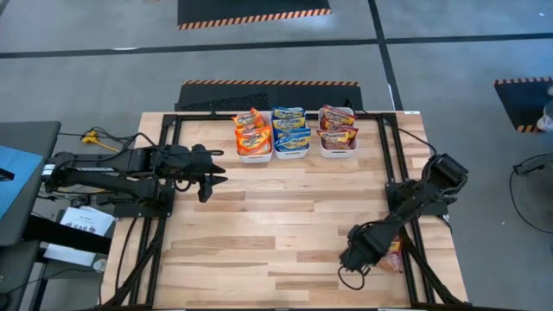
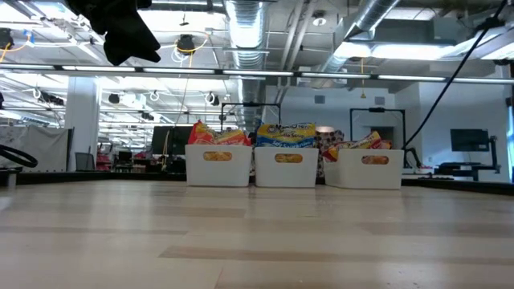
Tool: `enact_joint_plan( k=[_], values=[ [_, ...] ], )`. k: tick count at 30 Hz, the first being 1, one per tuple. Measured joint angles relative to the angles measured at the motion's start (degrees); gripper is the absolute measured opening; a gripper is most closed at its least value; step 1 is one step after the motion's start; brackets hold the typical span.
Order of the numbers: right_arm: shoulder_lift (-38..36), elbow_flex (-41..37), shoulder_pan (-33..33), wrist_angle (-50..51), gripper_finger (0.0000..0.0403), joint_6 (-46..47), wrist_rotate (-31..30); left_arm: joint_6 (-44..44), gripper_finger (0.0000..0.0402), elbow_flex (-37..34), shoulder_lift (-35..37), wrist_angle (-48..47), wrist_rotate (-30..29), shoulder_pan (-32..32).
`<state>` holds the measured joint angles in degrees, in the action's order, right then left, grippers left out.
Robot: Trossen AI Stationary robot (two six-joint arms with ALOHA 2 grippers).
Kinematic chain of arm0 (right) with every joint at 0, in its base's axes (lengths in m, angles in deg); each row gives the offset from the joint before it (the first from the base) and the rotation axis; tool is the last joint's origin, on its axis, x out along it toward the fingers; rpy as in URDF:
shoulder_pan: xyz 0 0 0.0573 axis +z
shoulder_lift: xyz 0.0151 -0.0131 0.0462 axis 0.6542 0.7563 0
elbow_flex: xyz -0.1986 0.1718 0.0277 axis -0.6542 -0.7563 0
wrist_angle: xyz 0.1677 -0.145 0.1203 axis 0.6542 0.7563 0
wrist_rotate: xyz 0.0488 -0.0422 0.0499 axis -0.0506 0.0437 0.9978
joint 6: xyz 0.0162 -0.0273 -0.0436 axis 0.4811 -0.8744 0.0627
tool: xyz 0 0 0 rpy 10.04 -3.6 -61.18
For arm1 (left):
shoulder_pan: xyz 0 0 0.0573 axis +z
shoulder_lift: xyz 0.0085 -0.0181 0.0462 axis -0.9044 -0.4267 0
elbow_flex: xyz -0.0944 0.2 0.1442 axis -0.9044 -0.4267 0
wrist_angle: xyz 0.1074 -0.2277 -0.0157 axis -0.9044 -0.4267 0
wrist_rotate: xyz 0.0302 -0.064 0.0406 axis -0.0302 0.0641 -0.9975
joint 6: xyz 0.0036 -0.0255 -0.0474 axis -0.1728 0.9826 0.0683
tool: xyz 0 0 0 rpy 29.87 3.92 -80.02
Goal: Sort Maruchan noodles
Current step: Put the red noodle pack into the right white bin
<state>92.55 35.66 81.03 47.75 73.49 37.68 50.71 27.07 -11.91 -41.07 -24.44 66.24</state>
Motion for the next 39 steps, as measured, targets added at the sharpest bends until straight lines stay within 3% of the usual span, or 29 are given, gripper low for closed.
enact_joint_plan(
  k=[4, 6, 13, 24, 39],
  values=[
    [0.02, 0.00, -0.69, -1.11, 0.0028, 0.00, 0.08, 0.00, 0.0130, 0.00, 0.00, 0.02, 0.00, 0.00],
    [0.07, 0.00, -0.73, -1.27, 0.0011, 0.00, 0.09, -0.02, 0.0130, 0.00, 0.00, -0.06, 0.00, 0.00],
    [0.31, 2.26, -0.15, 1.49, 0.0006, -0.05, -1.41, -0.02, 0.0130, 0.00, 0.00, -1.21, -0.03, -0.01],
    [0.37, 12.11, 1.19, 13.93, 0.0004, 3.24, -16.12, -0.02, 0.0130, 0.00, 0.00, -1.31, -0.15, 0.00],
    [0.20, 19.45, -3.73, 25.16, 0.0004, 3.29, -34.59, -0.03, 0.0130, 0.00, 0.00, -1.36, -0.22, -0.01]
  ],
)
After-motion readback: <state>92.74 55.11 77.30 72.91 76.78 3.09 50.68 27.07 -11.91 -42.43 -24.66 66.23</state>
